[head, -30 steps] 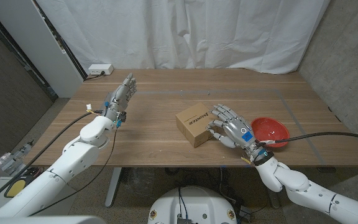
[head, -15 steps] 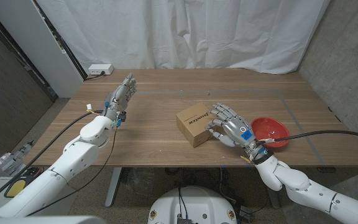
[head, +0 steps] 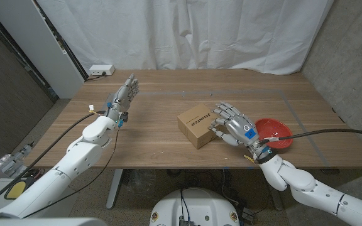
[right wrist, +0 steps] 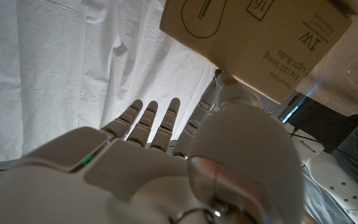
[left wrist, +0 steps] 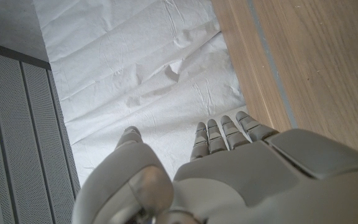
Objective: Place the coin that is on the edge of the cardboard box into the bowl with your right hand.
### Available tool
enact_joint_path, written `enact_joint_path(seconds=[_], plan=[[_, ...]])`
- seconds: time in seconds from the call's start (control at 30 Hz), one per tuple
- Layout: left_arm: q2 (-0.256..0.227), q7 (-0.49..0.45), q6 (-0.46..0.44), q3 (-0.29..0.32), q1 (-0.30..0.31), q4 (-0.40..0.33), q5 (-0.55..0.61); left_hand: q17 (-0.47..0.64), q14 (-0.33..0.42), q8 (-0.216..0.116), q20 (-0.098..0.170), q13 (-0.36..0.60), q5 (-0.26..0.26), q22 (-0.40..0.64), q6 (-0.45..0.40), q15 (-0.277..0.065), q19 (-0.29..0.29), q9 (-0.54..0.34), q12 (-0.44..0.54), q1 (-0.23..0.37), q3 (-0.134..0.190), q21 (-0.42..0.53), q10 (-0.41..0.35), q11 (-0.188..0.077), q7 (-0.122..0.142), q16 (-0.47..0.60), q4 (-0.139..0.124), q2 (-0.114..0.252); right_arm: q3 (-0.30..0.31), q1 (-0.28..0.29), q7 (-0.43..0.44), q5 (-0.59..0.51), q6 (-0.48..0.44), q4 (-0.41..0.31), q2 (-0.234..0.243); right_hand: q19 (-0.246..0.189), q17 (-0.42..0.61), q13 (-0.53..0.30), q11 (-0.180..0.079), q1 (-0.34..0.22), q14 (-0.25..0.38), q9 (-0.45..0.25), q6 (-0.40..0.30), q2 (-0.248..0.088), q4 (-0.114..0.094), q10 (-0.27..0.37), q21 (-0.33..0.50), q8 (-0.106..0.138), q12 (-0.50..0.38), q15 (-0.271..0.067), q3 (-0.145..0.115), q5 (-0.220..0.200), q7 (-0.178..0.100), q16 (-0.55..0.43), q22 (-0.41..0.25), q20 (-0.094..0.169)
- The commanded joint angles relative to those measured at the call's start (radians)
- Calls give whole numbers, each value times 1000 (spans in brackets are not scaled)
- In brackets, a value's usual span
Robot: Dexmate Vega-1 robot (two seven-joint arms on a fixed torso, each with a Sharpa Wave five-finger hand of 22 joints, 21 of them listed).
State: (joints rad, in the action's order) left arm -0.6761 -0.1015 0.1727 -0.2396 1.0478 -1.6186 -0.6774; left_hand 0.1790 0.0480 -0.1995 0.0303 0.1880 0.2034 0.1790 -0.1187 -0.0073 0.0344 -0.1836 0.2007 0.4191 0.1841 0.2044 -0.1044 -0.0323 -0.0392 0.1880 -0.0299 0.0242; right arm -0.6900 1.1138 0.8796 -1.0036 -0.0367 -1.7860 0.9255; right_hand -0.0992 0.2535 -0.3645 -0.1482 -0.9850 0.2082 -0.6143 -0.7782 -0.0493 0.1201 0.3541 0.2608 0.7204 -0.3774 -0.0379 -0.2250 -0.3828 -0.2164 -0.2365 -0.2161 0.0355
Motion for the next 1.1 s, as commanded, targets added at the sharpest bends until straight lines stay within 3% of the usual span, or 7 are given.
enact_joint_path(seconds=[0.03, 0.8, 1.1], plan=[[5, 19, 12, -4, -13, 30, -10, 5, 0, 2, 33, 3, -1, 2, -9, -1, -6, -3, 1, 3, -6, -4, -1, 5, -1, 0, -3, 4, 19, 14, -21, 2, -7, -32, 5, -10, 4, -3, -2, 11, 10, 1, -15, -4, -1, 13, 4, 8, -8, -50, 7, 2, -1, -8, -3, 30], [-12, 8, 13, 15, 8, 10, -20, 5, -1, 3, 33, 3, -1, 2, -8, 0, -7, -3, 1, 3, -8, -4, -1, 2, -1, 0, -3, 5, 56, 37, -42, 4, -12, -87, 11, -15, 9, -2, -9, 21, 30, 24, -43, -19, -10, 24, 9, 20, -12, -57, 12, 9, -1, -12, -3, 37], [-15, 13, 26, 23, 18, 8, -22, 5, -1, 3, 32, 3, -1, 2, -8, -1, -8, -3, 1, 3, -9, -4, -1, 3, -1, 0, -3, 6, 84, 78, -67, 11, -56, -138, 16, -20, 10, -1, -7, 24, 37, 33, -44, -22, -11, 31, 11, 22, -14, -59, 15, 14, -1, -12, -3, 35]])
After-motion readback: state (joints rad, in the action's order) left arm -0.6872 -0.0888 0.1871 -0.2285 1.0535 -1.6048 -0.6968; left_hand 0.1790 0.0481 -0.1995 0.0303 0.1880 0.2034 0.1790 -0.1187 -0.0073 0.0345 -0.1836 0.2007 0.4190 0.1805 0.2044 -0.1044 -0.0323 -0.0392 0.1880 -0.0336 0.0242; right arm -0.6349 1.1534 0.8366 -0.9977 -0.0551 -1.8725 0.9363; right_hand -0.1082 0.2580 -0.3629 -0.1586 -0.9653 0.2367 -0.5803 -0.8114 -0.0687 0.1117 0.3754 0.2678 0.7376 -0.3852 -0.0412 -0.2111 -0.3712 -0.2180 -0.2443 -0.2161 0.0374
